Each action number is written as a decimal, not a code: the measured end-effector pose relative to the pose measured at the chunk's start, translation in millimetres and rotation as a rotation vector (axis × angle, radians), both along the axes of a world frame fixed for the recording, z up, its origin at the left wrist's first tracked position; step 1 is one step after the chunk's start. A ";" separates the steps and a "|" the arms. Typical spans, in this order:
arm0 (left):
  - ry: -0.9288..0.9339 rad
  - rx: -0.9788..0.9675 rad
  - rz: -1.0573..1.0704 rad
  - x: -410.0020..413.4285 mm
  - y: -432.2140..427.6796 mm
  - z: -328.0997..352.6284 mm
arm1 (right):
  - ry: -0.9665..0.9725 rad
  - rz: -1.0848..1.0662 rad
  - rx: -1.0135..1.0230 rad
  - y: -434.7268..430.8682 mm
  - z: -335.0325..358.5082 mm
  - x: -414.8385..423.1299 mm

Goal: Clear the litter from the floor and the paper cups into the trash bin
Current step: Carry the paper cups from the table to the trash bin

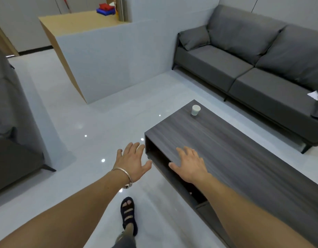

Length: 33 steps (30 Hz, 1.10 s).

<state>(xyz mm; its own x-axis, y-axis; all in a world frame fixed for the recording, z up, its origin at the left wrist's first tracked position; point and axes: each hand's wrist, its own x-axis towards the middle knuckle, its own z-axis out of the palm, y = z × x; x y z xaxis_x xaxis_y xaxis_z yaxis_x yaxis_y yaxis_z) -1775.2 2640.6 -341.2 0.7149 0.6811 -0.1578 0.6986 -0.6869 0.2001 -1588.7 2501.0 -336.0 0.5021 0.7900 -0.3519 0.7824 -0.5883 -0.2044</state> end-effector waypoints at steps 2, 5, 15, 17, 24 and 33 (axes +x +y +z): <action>-0.018 -0.008 -0.028 22.5 46.2 -3.2 | 0.005 -0.041 0.004 40.4 -5.7 14.6; -0.038 -0.023 -0.089 58.8 112.1 -0.2 | 0.027 -0.122 0.007 94.7 -6.9 33.9; -0.030 -0.092 -0.351 201.7 236.6 -13.1 | 0.080 -0.342 -0.018 190.4 -21.7 127.3; -0.012 -0.106 -0.380 232.5 253.7 -22.9 | 0.085 -0.374 -0.045 202.8 -33.4 156.3; 0.104 -0.138 -0.474 345.1 313.6 -64.5 | 0.137 -0.469 -0.095 260.7 -85.2 266.0; 0.201 -0.185 -0.630 481.8 360.3 -155.1 | 0.174 -0.682 -0.071 312.0 -180.1 384.6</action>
